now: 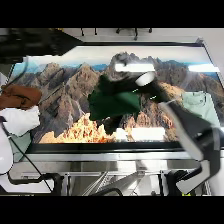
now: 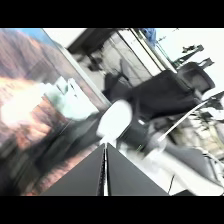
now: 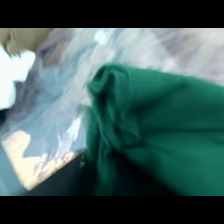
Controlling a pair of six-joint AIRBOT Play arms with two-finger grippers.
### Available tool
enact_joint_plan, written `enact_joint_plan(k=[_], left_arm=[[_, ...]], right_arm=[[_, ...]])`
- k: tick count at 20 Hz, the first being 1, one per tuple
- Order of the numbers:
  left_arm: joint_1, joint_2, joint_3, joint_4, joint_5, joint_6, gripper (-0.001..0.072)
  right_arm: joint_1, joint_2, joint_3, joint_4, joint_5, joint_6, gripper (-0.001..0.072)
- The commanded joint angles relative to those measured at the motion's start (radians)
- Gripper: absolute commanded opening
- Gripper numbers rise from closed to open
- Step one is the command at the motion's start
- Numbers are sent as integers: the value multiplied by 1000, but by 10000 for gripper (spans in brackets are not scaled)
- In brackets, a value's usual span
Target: Fold the shirts.
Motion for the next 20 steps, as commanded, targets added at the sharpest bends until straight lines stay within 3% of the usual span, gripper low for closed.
enact_joint_plan(k=[1, 5, 11, 12, 13, 14, 16, 20], left_arm=[[48, 57, -1, 40, -59, 11, 17], [39, 51, -5, 38, -66, 11, 16], [35, 52, -86, 31, -66, 10, 17], [35, 52, -97, 30, -66, 10, 17], [35, 52, -106, 30, -66, 10, 17], [35, 52, -116, 30, -66, 9, 17], [35, 52, -130, 30, -66, 8, 17], [31, 52, -131, 31, -67, -8, 17]], right_arm=[[209, -141, 2, -2, -283, -76, 481], [80, -43, 2, -82, -203, -104, 478], [-401, 72, 1, -261, 214, 145, 486], [-473, 65, -1, -260, 288, 153, 543], [-534, 50, -2, -261, 350, 173, 655], [-582, 24, -2, -260, 405, 194, 659], [-622, -37, -2, -259, 483, 198, 659], [-584, -159, -2, -217, 490, 187, 659]])
